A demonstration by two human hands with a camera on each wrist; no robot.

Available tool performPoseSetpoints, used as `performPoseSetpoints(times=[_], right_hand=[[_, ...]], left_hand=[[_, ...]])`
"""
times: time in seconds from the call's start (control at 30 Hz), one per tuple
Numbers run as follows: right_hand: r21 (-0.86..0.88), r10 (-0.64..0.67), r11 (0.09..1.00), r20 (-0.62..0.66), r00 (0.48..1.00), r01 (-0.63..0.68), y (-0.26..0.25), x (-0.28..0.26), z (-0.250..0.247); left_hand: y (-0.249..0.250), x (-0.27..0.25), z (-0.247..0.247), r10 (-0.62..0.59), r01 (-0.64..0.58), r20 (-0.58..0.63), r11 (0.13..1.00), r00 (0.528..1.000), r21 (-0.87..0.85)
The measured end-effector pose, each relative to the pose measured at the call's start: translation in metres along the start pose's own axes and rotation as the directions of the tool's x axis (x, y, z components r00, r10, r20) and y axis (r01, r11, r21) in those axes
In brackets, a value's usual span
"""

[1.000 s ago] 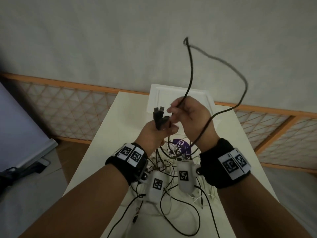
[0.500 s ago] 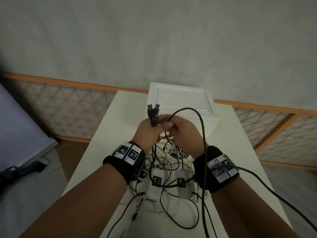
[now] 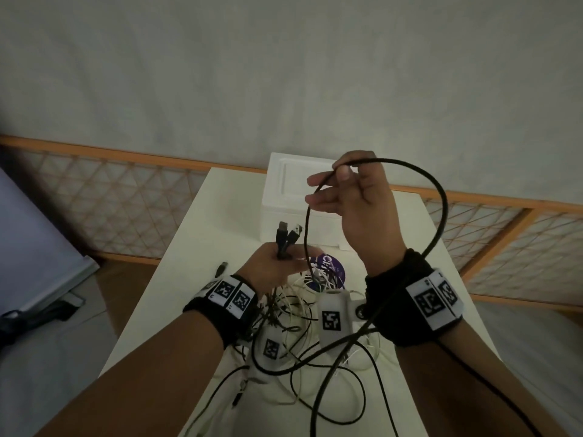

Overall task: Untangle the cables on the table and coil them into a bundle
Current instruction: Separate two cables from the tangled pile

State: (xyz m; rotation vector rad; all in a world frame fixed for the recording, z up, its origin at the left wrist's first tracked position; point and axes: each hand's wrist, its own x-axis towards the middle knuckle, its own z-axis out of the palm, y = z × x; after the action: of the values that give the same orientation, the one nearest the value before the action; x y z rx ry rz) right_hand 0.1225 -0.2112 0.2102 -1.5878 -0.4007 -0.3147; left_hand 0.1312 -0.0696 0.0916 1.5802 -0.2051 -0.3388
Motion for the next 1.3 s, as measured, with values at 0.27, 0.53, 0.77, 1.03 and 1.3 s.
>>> performPoseSetpoints(times=[0.27,0.53,0.77,1.03,1.3], right_hand=[[0.036,-0.161,0.985,-0.148,0.976,0.168,-0.019,0.004,-0.009],[-0.203,-0.322,0.944,-0.394,0.861,0.26,-0.039,0.0,-0.058],[-0.925,-0.257,0.379,-0.104,0.961,0.001,0.004,-0.02,-0.144],[-0.79,0.406,0.609,0.231,0.884,-0.074,0.014,-0.083,-0.015],[-0.484,0.388,0.855,0.361,0.848,-0.185,0.068,-0.12,0.076]], left_hand=[[-0.025,0.005,-0.006,-0.107,0.063,0.086,0.911,0.991,0.407],[-0.059,0.004,-0.031,-0.244,0.231,-0.088,0.651,0.966,0.723],[-0.042,-0.023,-0.043,-0.22,0.295,-0.447,0.95,0.867,0.105],[-0.019,-0.053,-0.02,-0.157,0.097,-0.373,0.98,0.914,-0.176],[-0.007,-0.087,-0.007,-0.085,-0.017,-0.232,0.914,0.969,-0.406]])
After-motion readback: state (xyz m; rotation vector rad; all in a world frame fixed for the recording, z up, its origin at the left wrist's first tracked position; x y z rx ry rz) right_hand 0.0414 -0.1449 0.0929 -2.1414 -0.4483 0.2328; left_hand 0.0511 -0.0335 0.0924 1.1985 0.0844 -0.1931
